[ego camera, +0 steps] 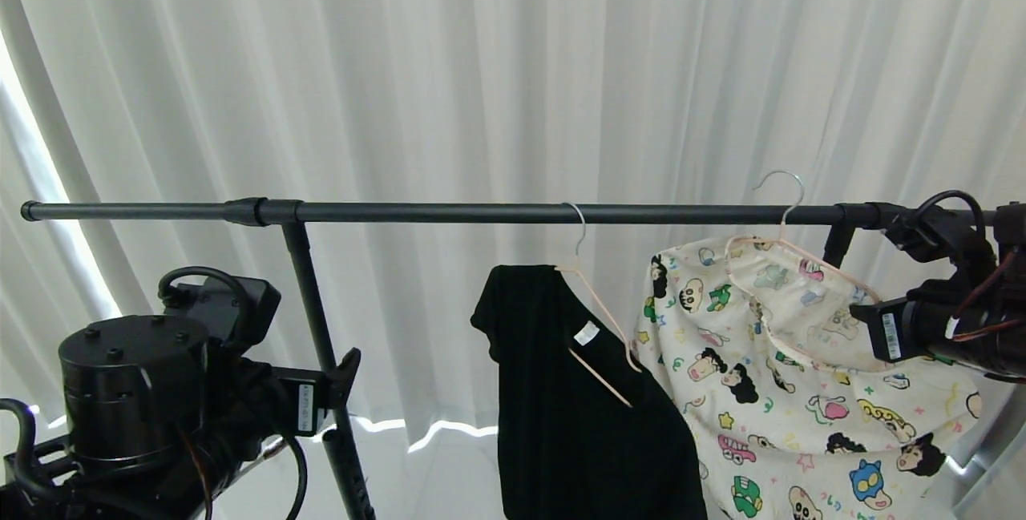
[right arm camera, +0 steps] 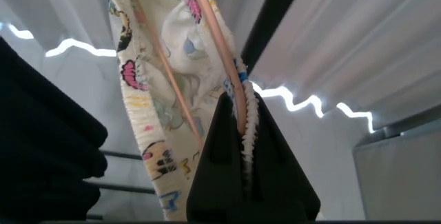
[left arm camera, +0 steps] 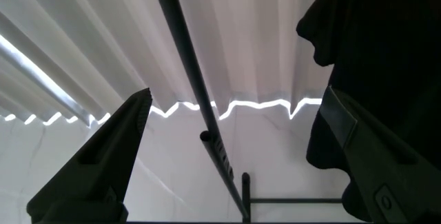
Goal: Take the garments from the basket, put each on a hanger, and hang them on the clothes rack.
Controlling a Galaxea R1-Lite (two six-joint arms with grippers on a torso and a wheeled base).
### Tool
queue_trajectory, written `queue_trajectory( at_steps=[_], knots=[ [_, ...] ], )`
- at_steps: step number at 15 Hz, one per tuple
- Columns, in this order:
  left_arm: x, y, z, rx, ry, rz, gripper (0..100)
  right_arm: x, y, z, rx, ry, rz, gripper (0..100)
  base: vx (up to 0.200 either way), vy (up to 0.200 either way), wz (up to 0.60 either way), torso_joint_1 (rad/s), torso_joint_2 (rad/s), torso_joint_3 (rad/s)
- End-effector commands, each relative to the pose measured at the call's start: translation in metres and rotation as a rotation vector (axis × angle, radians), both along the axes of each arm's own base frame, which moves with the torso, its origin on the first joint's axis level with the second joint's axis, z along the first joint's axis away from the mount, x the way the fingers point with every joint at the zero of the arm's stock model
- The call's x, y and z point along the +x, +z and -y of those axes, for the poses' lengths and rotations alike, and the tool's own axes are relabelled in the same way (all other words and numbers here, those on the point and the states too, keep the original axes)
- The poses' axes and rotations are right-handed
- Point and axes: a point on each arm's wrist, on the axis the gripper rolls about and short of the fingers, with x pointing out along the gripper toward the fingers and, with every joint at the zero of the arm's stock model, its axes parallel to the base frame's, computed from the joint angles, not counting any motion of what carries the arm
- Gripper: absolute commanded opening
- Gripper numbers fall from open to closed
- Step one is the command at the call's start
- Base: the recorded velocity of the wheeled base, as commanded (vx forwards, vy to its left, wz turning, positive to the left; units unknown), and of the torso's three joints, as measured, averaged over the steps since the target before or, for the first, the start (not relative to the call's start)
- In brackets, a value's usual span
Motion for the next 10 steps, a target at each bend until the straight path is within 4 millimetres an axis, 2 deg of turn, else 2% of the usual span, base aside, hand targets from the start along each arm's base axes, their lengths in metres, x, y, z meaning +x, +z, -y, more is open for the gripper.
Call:
queue_trajectory(
  at_steps=[1,5,10],
  knots=[
    [0.001,0.0,0.0,0.001,0.001,-0.001,100,-0.001,-0.002,-0.002,-0.002,0.008,-0.006,0,0.0,0.0,0.0,0.0,0.0,0.0],
    [0.001,-0.001,0.0,0.002,0.001,-0.004,100,-0.003,-0.008,-0.005,-0.013,0.014,-0.027,0,0.0,0.0,0.0,0.0,0.0,0.0],
    [0.001,0.001,0.001,0.0,-0.001,0.004,100,0.01,-0.017,-0.013,-0.045,-0.005,-0.057,0,0.0,0.0,0.0,0.0,0.0,0.0]
  ],
)
